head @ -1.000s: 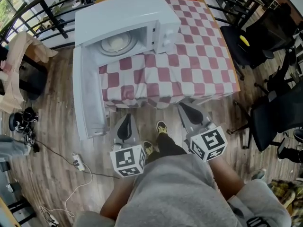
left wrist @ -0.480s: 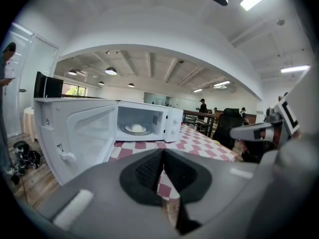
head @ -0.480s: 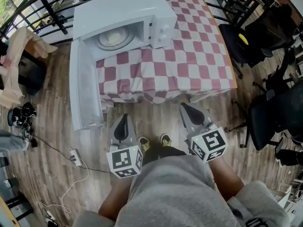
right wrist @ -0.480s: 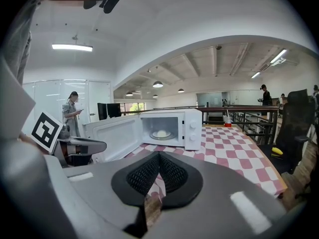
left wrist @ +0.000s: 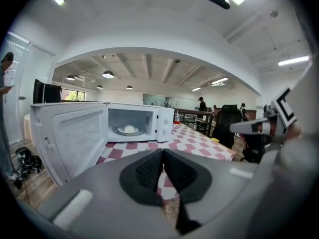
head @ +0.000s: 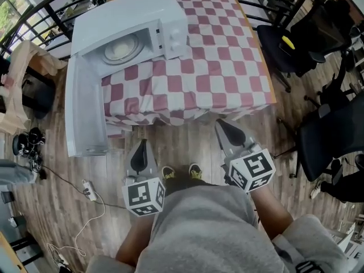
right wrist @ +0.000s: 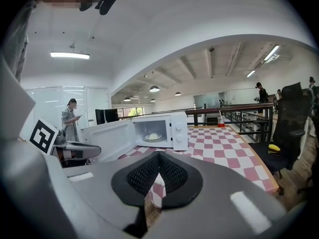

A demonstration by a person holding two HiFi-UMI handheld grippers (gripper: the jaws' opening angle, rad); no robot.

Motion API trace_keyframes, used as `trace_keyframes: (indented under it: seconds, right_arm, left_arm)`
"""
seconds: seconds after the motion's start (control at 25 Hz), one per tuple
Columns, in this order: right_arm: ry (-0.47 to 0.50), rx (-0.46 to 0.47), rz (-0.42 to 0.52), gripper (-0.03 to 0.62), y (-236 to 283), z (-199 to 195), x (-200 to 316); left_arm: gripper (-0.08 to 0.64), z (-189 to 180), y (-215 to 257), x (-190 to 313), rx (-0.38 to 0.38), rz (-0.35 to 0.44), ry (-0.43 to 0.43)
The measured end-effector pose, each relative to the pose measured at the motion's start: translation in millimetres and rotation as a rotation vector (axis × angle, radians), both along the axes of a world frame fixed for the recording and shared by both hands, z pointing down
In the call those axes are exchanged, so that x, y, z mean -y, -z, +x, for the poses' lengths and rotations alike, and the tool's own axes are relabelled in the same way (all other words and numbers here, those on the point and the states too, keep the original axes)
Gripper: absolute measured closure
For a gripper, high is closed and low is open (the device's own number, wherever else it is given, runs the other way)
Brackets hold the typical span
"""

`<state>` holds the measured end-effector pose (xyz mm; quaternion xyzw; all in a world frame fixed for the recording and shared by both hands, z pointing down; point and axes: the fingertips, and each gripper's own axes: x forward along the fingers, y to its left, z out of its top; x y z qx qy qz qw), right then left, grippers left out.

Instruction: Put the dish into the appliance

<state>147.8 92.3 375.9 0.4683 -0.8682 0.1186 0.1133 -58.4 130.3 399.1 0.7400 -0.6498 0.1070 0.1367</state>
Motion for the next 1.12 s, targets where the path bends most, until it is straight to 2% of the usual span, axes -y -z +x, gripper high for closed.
trace_keyframes:
  seconds: [0.2,0.44,1.12]
  right_arm:
    - [-0.024,-0.002,0.001,0.592,-8,30,-1]
    - [-0.012,0.005,-0.002,0.592,-14,46,-8]
    - [0.009,0.005,0.010,0.592,-10,54,-10]
  left_arm:
    - [0.549,19,-1,-4,0.022,0.004,-0.001]
    - [0.549,35,-3,-10,0.027,0.002,0.009]
    - [0.551,51,3,-15,0.005,0.021,0.025]
